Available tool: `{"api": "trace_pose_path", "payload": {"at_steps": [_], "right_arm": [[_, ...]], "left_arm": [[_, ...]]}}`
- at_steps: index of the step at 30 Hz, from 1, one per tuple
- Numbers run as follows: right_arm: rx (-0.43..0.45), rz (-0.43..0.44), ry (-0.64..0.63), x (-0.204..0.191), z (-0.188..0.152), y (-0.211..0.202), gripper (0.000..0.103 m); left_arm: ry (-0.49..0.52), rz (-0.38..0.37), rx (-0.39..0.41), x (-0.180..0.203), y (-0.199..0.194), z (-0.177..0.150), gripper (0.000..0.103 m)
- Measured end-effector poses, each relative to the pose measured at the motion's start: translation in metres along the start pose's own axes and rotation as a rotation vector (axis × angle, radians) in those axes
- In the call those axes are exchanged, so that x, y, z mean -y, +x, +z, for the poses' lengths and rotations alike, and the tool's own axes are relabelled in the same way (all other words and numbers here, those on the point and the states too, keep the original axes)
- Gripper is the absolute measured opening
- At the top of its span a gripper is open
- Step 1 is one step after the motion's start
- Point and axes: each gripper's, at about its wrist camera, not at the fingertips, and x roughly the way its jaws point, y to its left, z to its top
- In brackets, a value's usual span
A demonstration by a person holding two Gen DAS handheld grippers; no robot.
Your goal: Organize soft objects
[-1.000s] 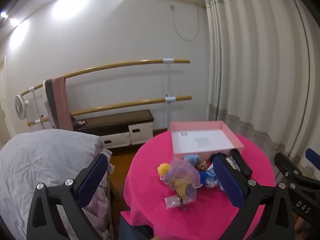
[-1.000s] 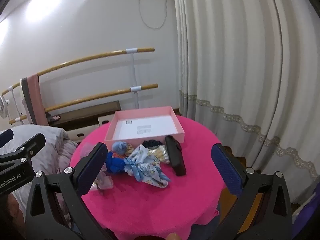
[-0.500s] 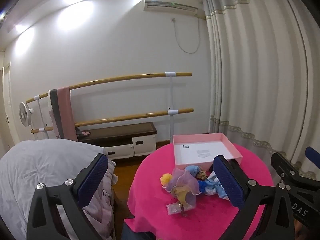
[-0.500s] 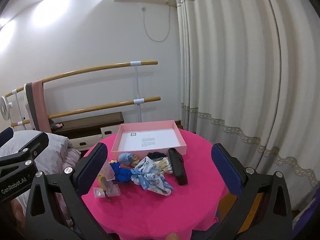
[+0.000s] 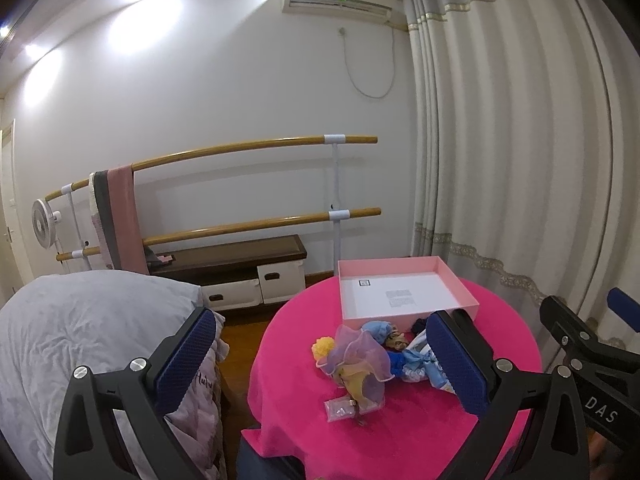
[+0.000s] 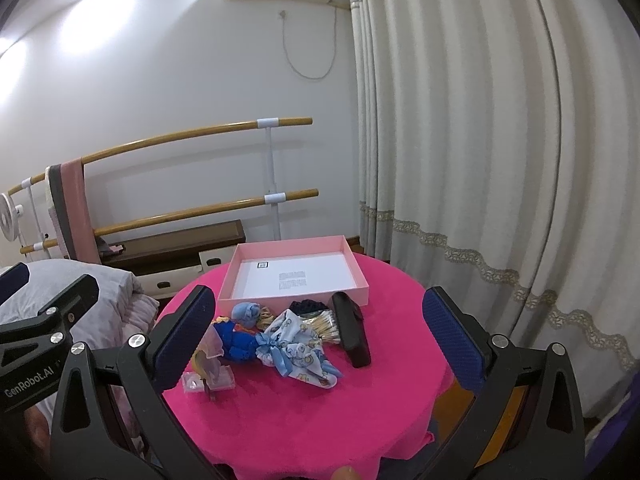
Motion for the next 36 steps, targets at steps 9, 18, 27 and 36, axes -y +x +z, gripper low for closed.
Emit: {"api": "trace_pose_path", "payload": {"at_steps": [9, 18, 27, 36], "right_arm": [[-0.004, 0.002, -0.002, -0.001, -0.001, 0.0, 0.103], [-0.01, 0.007, -0.004, -0.001, 0.0, 0.002, 0.103], [-0.014, 0.007, -0.004, -0.001, -0.001, 0.002, 0.103], [-0.049, 0.013, -0.015, -0.001, -0.007, 0.019, 0.103]], "left_arm": [[-0.002, 0.002, 0.006, 0.001, 0.002, -0.013, 0.103], [-0.002, 0.001, 0.003, 0.002, 0.005, -0.016, 0.103], [-0.003, -0.001, -0.002, 0.002, 0.009, -0.022, 0.103], [0.008, -0.005, -0.035, 0.005, 0.026, -0.028, 0.103]]}}
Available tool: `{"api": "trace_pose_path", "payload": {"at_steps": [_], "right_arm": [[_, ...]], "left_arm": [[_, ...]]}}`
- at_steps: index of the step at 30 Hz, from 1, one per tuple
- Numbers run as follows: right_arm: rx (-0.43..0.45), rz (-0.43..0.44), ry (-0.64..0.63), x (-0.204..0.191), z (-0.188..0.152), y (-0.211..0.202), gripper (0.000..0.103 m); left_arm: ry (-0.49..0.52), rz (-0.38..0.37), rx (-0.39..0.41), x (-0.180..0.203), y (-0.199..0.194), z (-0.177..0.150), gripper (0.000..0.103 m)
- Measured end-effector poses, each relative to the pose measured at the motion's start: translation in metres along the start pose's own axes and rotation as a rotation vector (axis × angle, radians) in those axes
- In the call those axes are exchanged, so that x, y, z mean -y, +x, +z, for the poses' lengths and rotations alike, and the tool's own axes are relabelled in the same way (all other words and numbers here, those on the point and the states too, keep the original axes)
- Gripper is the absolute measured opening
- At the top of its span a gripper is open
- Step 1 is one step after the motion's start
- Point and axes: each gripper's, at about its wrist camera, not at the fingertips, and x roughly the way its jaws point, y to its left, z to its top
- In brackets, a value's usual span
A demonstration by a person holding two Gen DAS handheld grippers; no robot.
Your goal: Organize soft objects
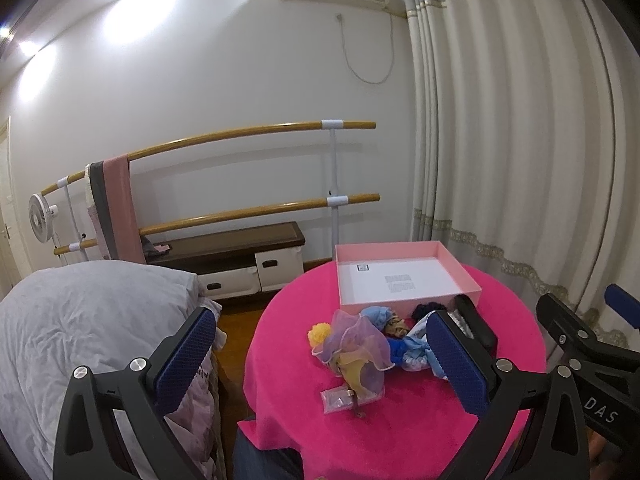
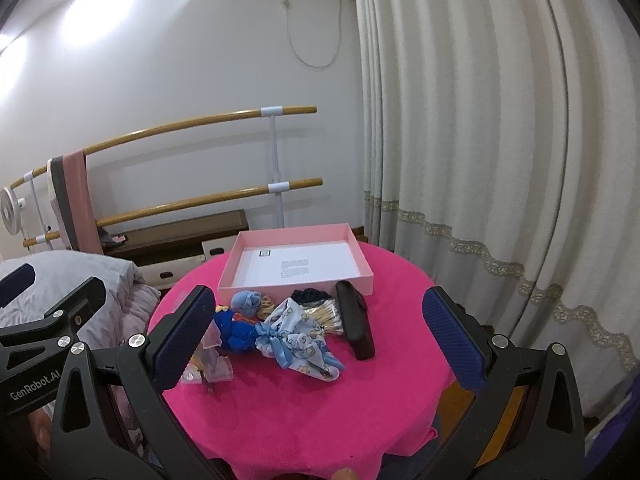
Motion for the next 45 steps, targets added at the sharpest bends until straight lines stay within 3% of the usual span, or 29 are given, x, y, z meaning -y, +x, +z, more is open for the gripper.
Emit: {"api": "trace_pose_path", "payload": {"at_steps": [14, 33, 45], "right_arm": [[-0.046, 0.005, 0.001, 0.007, -0.01, 0.037, 0.103], [-0.25, 0.009, 0.0, 0.026, -0.062, 0.123, 0.103], [-0.318, 0.049, 0.0, 0.026, -0.076, 0.163, 0.103]], "left_arm": [[-0.006, 0.028, -0.025, -0.001, 0.043, -0.008, 0.103], [-0.001, -0.024, -0.279, 0.002, 0.155, -0.049, 0.103], [-0.029, -0.093, -0.266, 0.003, 0.21, -0.048, 0.103]]}}
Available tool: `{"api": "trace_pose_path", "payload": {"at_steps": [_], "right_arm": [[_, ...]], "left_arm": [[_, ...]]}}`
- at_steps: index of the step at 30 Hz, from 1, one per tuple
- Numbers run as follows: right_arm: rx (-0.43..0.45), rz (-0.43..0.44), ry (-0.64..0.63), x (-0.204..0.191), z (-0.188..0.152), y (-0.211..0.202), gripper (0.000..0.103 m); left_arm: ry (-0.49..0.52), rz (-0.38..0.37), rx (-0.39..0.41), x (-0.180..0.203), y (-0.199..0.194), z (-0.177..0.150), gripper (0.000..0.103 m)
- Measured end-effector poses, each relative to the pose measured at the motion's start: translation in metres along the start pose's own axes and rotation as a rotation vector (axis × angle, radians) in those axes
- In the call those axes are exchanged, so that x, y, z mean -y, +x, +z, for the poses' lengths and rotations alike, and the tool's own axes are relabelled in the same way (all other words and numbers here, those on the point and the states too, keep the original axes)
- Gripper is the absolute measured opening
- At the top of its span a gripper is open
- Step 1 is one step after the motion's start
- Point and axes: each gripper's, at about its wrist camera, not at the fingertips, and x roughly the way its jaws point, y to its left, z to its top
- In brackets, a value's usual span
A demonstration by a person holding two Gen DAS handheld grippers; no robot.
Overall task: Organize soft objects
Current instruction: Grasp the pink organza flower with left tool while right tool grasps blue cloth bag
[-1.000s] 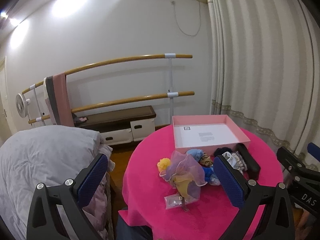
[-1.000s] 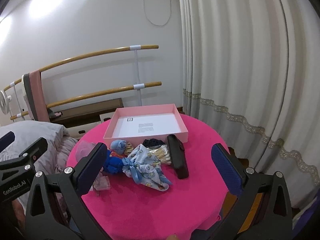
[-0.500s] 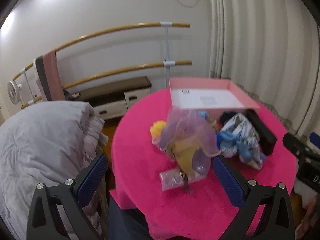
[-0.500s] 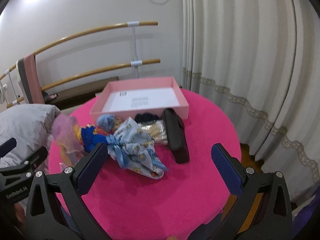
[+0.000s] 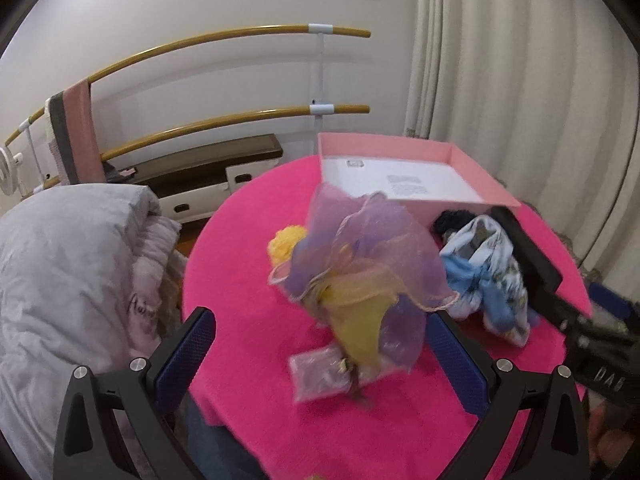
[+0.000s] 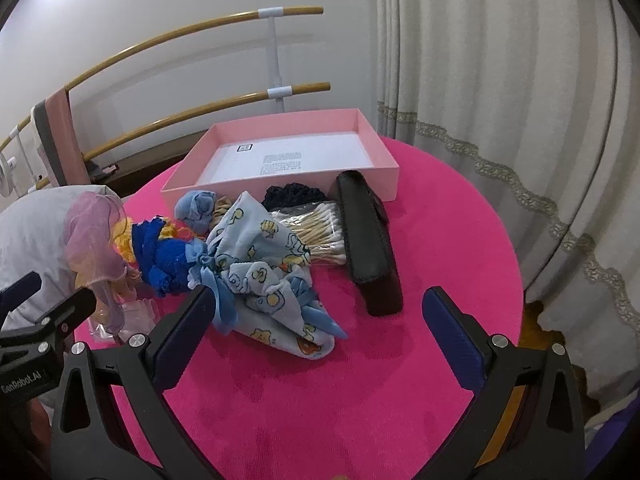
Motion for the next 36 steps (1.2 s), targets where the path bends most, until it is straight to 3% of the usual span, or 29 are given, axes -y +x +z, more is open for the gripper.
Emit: {"api": "trace_pose_path", "payload": {"at_steps": [5, 8, 12, 19, 22, 27, 34, 36], "right_arm": [[-0.022, -0.004, 0.009, 0.007, 0.001, 0.009, 0.103], [-0.028, -0.003, 0.008, 0.007, 0.0, 0.01, 0.103], [-0.035, 0.005, 0.003, 0.003, 0.0, 0.014, 0.103], [-0.034, 0.033, -0.04, -0.014, 0.004, 0.02, 0.103], [-0.048, 0.046, -0.059, -0.019, 0.005, 0.027, 0.099], [-0.054, 0.072, -0.108, -0.033, 0.013, 0.038, 0.089], [-0.105, 0.094, -0.166, -0.054, 0.014, 0.068, 0.078], [-0.102, 0.104, -0.16, -0.053, 0.014, 0.066, 0.075]], "left_arm": [[-0.039, 0.012, -0.04, -0.007, 0.036, 0.01, 0.103], [-0.099, -0.047, 0.001, -0.028, 0.04, 0.013, 0.103], [-0.156, -0.063, 0.055, -0.057, 0.033, 0.013, 0.103], [-0.128, 0.032, -0.046, -0.061, 0.064, 0.001, 0.103], [-0.116, 0.05, -0.052, -0.061, 0.072, -0.001, 0.102], [-0.141, 0.042, -0.075, -0.066, 0.085, 0.002, 0.073], [-0.138, -0.016, -0.124, -0.07, 0.101, 0.008, 0.059], [-0.13, -0.039, -0.126, -0.069, 0.102, 0.012, 0.042]]}}
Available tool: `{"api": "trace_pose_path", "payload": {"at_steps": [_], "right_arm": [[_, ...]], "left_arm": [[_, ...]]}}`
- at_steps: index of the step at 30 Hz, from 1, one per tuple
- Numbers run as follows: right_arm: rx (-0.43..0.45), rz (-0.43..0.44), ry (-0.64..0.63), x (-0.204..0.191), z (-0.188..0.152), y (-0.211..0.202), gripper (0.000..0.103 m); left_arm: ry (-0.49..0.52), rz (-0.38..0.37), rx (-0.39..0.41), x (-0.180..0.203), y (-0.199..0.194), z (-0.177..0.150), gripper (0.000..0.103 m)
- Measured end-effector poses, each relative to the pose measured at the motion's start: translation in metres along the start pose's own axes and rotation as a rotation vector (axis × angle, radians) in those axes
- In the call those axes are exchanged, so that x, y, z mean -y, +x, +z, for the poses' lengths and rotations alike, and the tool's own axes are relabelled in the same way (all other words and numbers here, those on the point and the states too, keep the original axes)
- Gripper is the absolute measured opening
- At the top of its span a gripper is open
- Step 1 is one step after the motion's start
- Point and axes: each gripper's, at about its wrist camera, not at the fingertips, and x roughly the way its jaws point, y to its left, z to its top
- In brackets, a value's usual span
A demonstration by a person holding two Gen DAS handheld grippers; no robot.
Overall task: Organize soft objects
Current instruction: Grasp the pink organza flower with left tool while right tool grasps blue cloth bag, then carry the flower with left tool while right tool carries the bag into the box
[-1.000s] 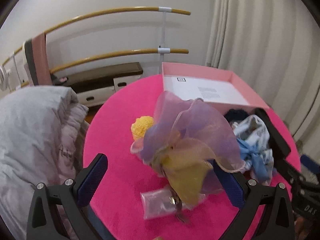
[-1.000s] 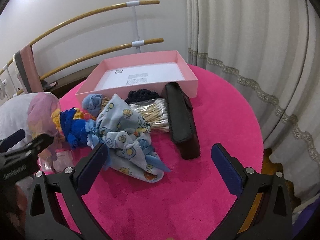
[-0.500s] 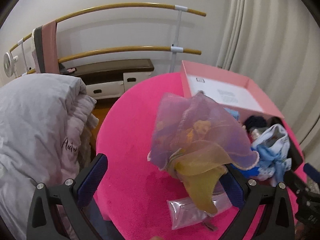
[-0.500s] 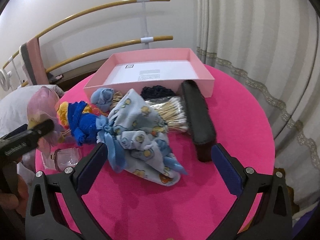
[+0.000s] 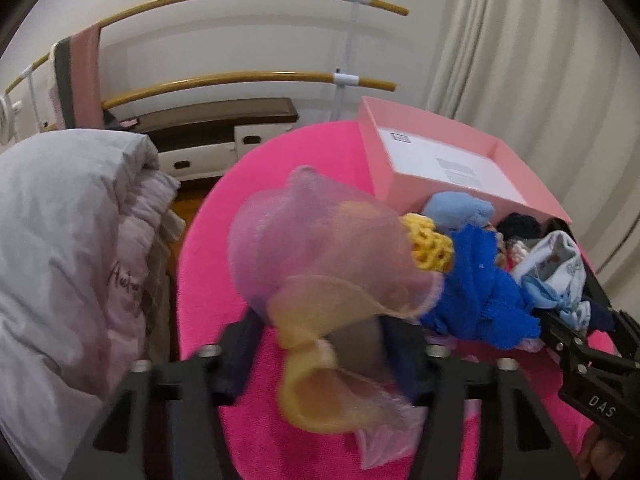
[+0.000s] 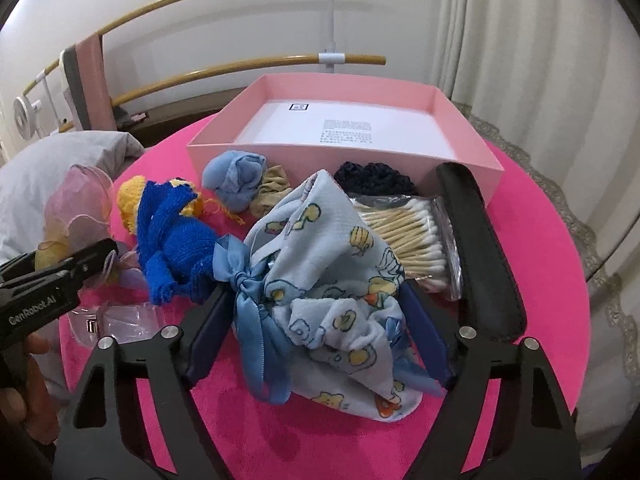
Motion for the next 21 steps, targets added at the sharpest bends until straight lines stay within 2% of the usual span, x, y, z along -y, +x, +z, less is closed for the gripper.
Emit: {"api": "trace_pose_path", "payload": {"at_steps": [2, 6, 10, 14, 16, 19, 21], "right_arm": [[0.002, 0.011, 0.005, 0.002, -0.002, -0.002, 0.073], [0.013, 0.023, 0.018, 0.006, -0.007, -0.013, 0.061], [0.023, 0.025, 0.039, 0.009, -0.01, -0.021, 0.06], [-0.002, 0.031, 0.04, 0.009, -0.012, -0.021, 0.062], [-0.005, 0.024, 0.044, 0.009, -0.01, -0.017, 0.07], [-0.015, 0.022, 0.054, 0.009, -0.005, -0.008, 0.074], [-0.022, 0.014, 0.043, 0.007, -0.003, -0.003, 0.073]], "left_arm": [[0.01, -0.001, 0.003, 0.0, 0.001, 0.0, 0.037], [0.024, -0.009, 0.006, -0.001, -0.003, -0.001, 0.03], [0.045, -0.007, 0.02, -0.002, -0.018, -0.008, 0.028], [0.081, 0.022, 0.04, 0.002, -0.031, -0.015, 0.028], [0.088, 0.037, 0.031, 0.003, -0.028, -0.018, 0.03], [0.085, 0.054, 0.017, 0.006, -0.021, -0.019, 0.032], [0.087, 0.048, 0.017, 0.008, -0.02, -0.017, 0.03]]}}
